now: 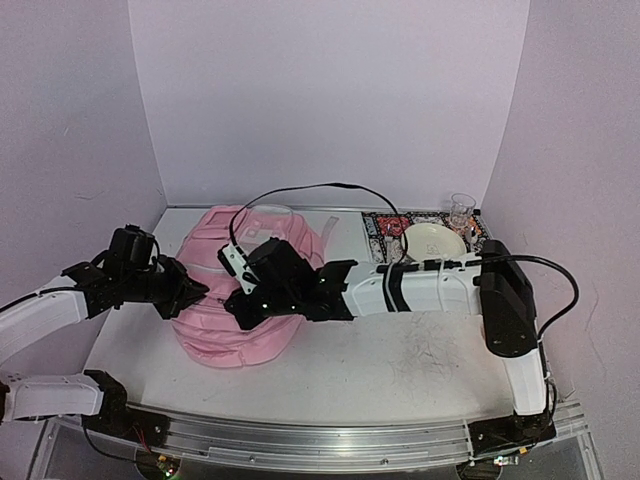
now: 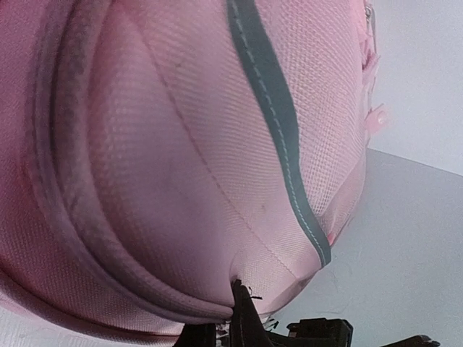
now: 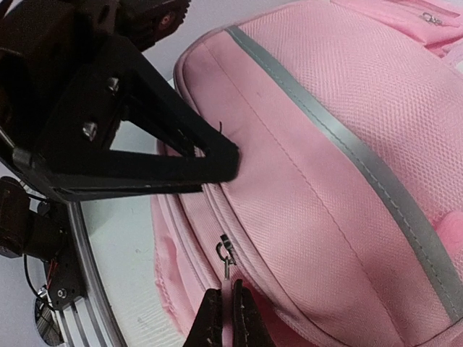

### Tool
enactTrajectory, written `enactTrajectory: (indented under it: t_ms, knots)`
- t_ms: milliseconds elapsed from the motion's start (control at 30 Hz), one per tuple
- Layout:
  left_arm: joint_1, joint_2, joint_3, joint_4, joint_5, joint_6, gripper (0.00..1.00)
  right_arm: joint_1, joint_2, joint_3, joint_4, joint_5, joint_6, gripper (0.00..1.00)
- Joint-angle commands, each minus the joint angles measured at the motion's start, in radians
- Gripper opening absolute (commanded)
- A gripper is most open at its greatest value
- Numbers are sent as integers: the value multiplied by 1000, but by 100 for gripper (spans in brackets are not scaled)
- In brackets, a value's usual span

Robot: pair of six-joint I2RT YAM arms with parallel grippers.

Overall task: Pack the student bag
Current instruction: Hold the upper front pocket of the student bag, then zip the upper front pocket of the student bag.

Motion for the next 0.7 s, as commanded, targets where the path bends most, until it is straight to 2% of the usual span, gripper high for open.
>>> enactTrajectory:
  t_ms: [0,367,667]
  knots:
    - [-1,-21,-13,42,-96,42,0,12,-126,-90,41,54,-32,0]
    - [1,-39,81,-139,-185,193,0,-21,-315,-305,-6,186,-85,0]
    - [2,-42,102,-242,-94,289,0,-105,-360,-334,-14,223,-148,0]
